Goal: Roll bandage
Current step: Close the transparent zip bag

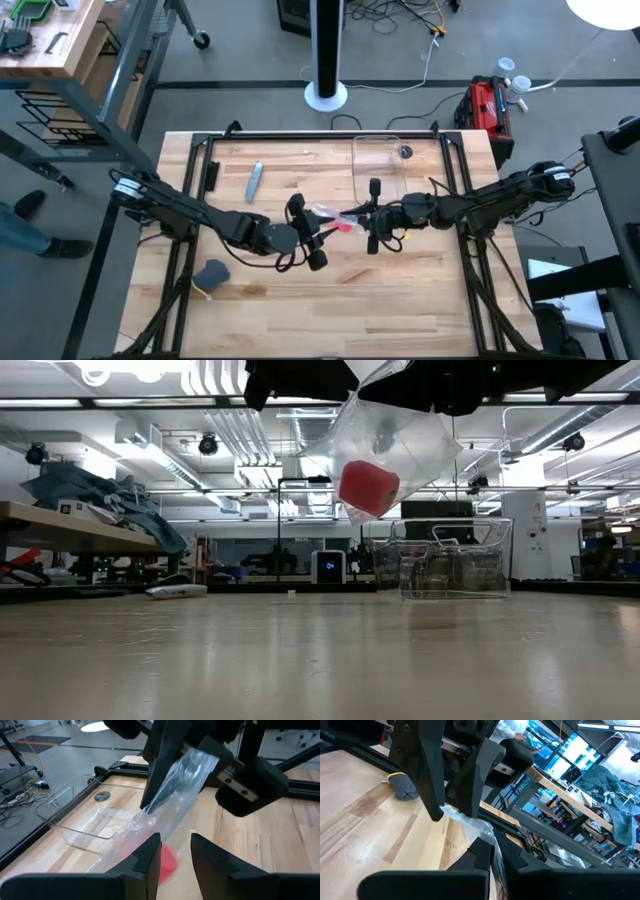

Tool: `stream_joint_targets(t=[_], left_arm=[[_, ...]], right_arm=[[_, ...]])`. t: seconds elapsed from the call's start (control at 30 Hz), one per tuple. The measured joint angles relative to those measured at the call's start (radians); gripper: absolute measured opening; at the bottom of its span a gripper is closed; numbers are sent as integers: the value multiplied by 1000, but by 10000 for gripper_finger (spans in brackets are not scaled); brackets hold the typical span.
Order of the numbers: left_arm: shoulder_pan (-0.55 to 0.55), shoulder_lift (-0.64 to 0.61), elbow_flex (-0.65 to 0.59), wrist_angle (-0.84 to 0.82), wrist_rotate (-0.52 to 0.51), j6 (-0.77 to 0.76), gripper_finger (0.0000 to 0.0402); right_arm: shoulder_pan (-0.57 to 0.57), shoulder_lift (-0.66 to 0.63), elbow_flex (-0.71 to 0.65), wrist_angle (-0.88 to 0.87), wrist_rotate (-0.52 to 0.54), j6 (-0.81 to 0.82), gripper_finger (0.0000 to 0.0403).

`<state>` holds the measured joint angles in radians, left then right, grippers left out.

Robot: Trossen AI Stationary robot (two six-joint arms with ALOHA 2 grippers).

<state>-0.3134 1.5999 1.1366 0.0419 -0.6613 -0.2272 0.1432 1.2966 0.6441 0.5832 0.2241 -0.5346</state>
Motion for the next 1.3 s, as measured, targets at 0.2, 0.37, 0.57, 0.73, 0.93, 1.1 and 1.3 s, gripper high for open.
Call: stream_joint_targets(t=[0.2, 0.37, 0.57, 0.73, 0.93, 1.1, 1.3], left_arm=[[0, 17, 0, -2, 0, 6, 87], [0, 19, 0, -6, 0, 5, 77], [0, 19, 0, -6, 0, 5, 84], [0, 19, 0, -6, 0, 4, 91], [0, 19, 0, -6, 0, 4, 85], [0, 19, 0, -9, 0, 4, 77], [0, 19, 0, -16, 0, 4, 84]], right_arm=[[0, 0, 0, -2, 0, -1, 0], [0, 0, 0, -3, 0, -7, 0], [0, 0, 0, -4, 0, -7, 0], [0, 0, 0, -4, 0, -7, 0], [0, 0, 0, -4, 0, -7, 0], [0, 0, 0, -4, 0, -7, 0], [0, 0, 0, -4, 0, -7, 0]])
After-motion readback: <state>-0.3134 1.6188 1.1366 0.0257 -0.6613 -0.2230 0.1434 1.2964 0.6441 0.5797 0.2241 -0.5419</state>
